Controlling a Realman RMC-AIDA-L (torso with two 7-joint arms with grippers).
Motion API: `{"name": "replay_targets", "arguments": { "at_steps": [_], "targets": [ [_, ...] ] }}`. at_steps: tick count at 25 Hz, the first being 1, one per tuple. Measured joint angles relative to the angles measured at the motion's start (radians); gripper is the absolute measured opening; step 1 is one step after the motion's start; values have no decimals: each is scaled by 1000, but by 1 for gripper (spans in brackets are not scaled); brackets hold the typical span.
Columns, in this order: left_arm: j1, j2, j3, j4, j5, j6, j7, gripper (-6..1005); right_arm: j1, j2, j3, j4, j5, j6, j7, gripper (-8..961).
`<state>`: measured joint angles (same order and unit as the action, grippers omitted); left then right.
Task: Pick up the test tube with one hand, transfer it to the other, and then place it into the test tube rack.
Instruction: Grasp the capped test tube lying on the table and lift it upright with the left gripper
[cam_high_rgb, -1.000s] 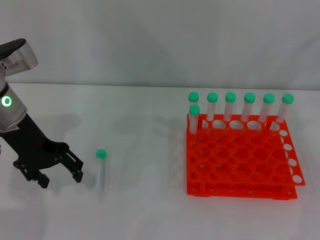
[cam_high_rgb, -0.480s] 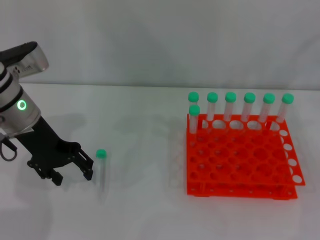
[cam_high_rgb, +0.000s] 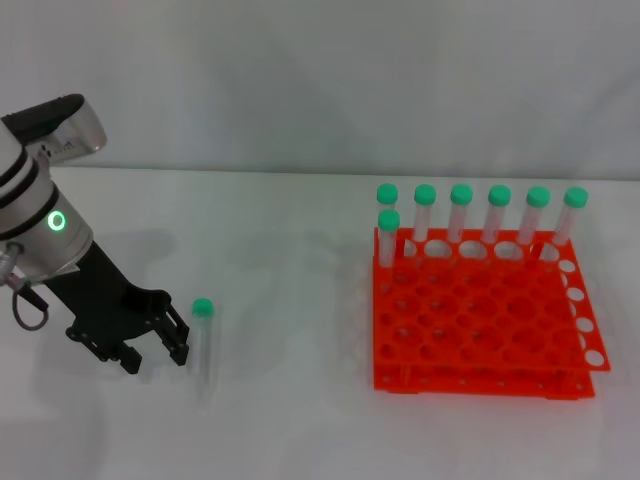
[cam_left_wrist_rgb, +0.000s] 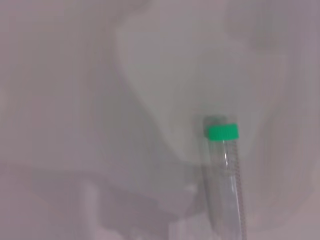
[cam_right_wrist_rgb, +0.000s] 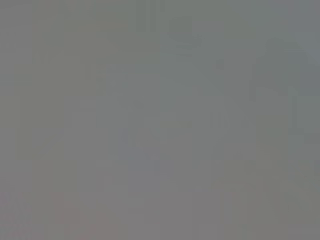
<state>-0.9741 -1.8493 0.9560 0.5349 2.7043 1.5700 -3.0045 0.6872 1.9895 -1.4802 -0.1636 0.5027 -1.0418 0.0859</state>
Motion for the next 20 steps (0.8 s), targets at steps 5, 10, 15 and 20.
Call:
{"name": "replay_targets", "arguments": {
  "at_steps": [5, 10, 15, 20],
  "targets": [
    [0, -5, 1, -21, 0, -39, 7, 587, -3, 5, 0, 1, 2, 1, 0, 817],
    [-6, -14, 1, -44, -4, -81, 16, 578, -3, 8, 0, 2, 2, 1, 0, 816],
    [-15, -19, 1, -51, -3, -86, 23, 568, -7, 11, 0, 4, 2, 1, 0, 814],
    [-22, -19, 1, -70, -4, -95, 27, 559, -8, 12, 0, 3, 2, 1, 0, 813]
  ]
}}
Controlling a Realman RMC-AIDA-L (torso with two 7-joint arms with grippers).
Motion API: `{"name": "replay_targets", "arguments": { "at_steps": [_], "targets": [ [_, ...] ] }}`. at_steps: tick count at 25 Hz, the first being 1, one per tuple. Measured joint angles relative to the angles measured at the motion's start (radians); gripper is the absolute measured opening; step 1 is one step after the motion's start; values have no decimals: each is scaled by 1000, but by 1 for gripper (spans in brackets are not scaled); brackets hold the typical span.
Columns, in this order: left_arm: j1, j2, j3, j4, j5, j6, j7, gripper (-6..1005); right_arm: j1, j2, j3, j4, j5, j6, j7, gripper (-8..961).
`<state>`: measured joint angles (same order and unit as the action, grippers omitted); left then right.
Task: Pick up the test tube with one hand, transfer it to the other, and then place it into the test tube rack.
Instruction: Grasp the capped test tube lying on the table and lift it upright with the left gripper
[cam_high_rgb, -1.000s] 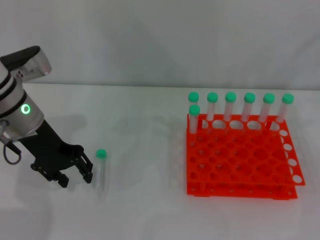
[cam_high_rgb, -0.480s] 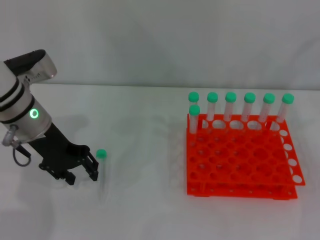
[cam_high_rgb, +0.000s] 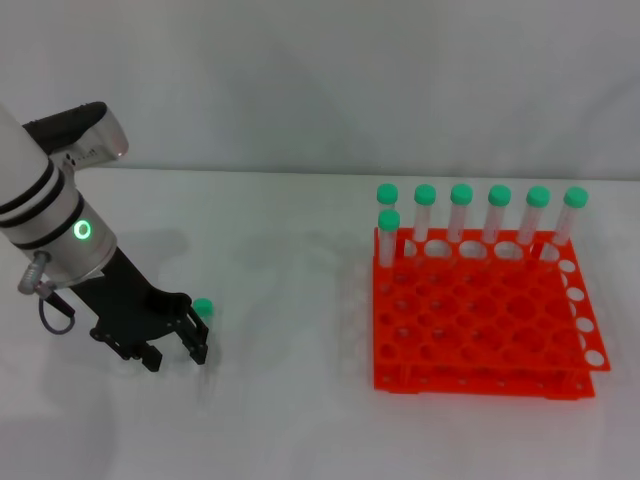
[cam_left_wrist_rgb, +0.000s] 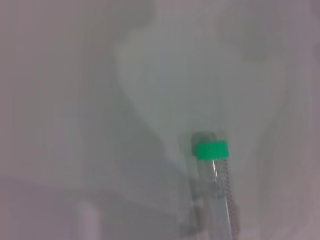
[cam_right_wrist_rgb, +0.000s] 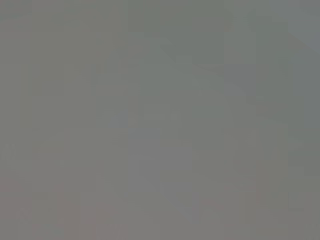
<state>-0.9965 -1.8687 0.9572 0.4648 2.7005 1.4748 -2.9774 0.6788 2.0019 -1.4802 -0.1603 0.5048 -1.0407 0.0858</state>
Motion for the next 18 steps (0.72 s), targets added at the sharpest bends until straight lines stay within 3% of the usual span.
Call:
{"name": "replay_targets", "arguments": {
  "at_steps": [18],
  "targets": [
    [3, -17, 0, -34, -4, -68, 2, 533, 1, 0, 0, -1, 0, -1, 0, 807]
  ]
}}
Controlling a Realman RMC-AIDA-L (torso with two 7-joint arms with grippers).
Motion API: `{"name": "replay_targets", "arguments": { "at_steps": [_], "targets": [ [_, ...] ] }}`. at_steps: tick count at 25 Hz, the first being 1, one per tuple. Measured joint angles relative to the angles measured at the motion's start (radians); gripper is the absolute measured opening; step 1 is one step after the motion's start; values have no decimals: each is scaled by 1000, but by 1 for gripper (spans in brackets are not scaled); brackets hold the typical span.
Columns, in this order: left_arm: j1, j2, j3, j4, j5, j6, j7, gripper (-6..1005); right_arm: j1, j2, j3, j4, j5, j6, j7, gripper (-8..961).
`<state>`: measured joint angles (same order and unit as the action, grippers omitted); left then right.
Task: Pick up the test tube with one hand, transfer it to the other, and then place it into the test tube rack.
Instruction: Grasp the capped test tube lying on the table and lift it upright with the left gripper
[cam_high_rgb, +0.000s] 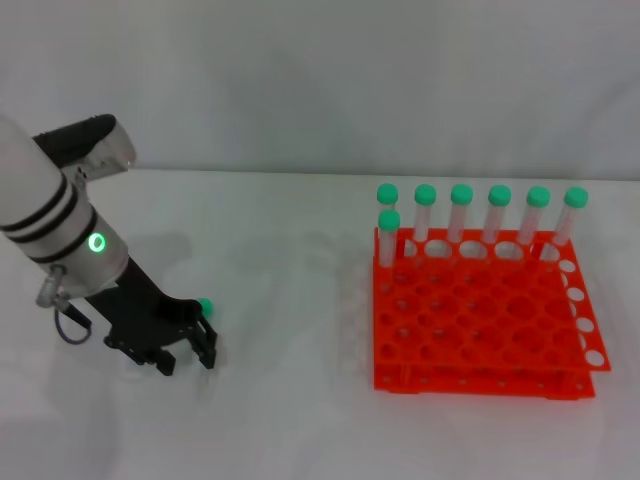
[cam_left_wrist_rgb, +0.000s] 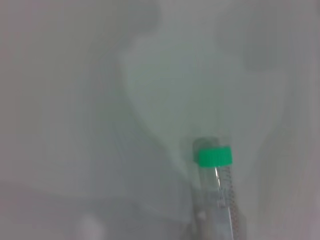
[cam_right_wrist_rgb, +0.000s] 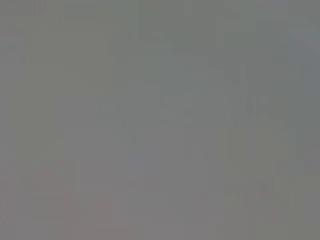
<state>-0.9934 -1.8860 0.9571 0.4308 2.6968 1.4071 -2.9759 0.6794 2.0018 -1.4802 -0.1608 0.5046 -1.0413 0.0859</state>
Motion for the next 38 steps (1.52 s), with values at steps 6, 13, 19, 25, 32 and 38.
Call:
{"name": "replay_targets", "arguments": {
  "at_steps": [6, 13, 19, 25, 32, 38],
  "targets": [
    [-3, -16, 0, -18, -3, -24, 0, 506, -1, 0, 0, 1, 0, 2, 1, 806],
    [1, -16, 0, -23, -3, -26, -5, 474, -1, 0, 0, 0, 0, 3, 1, 803],
    [6, -18, 0, -23, -3, -42, -4, 447, -1, 0, 0, 1, 0, 6, 1, 802],
    [10, -19, -2, -27, -3, -54, -2, 375, -1, 0, 1, 1, 0, 6, 0, 800],
    [16, -19, -3, -32, -3, -70, 0, 364, 1, 0, 9, 1, 0, 6, 0, 798],
    [21, -19, -4, -32, -3, -77, 10, 344, -1, 0, 10, 1, 0, 5, 1, 796]
  ]
}}
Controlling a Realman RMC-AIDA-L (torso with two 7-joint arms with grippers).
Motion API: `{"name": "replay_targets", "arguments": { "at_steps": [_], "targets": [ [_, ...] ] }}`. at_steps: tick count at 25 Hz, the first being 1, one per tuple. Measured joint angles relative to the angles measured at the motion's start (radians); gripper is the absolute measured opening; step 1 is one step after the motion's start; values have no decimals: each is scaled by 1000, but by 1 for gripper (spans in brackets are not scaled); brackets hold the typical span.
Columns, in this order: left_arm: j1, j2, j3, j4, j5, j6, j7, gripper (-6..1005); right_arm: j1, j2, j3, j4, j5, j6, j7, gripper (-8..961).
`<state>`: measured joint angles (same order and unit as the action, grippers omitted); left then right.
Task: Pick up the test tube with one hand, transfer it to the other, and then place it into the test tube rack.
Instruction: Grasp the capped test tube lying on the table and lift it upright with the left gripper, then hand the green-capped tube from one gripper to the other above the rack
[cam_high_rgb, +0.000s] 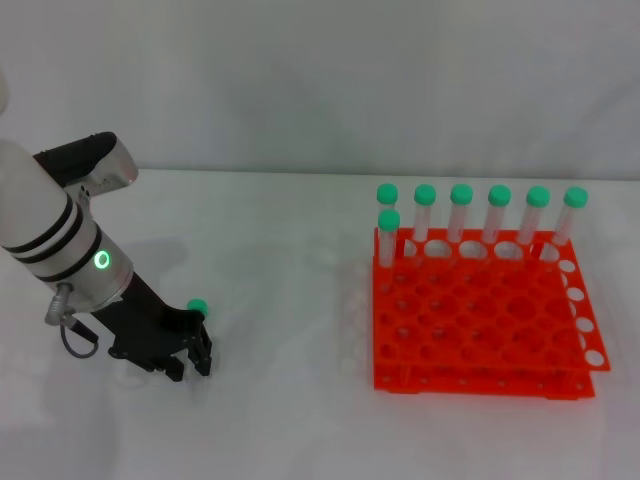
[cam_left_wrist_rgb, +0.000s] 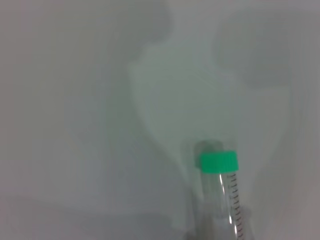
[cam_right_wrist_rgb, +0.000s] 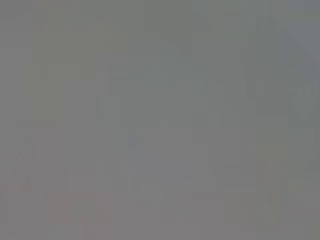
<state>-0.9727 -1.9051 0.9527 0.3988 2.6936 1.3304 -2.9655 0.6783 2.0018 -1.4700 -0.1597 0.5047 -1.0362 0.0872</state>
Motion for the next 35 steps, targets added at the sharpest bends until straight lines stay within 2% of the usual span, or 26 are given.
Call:
{"name": "replay_targets", "arguments": {
  "at_steps": [8, 14, 19, 23, 27, 30, 35],
  "targets": [
    [2, 0, -5, 0, -1, -25, 35, 288, 0, 0, 1, 0, 1, 0, 1, 794],
    [6, 0, -5, 8, -3, -45, 47, 186, 0, 0, 1, 0, 2, 1, 2, 792],
    [14, -13, -6, 77, -10, -105, 77, 191, -1, 0, 12, 0, 2, 1, 1, 790],
    [20, -23, -6, 124, -64, -198, 166, 195, -6, 0, 13, 1, 2, -1, 0, 789],
    [22, -36, -6, 135, -155, -331, 319, 198, -9, 0, 26, 1, 2, -1, 0, 788],
    [36, -56, -6, 138, -258, -449, 446, 201, -12, 0, 43, 1, 1, 0, 0, 787],
    [99, -101, -7, 139, -579, -596, 805, 206, -26, 0, 51, 0, 2, 2, 3, 786]
  ]
}}
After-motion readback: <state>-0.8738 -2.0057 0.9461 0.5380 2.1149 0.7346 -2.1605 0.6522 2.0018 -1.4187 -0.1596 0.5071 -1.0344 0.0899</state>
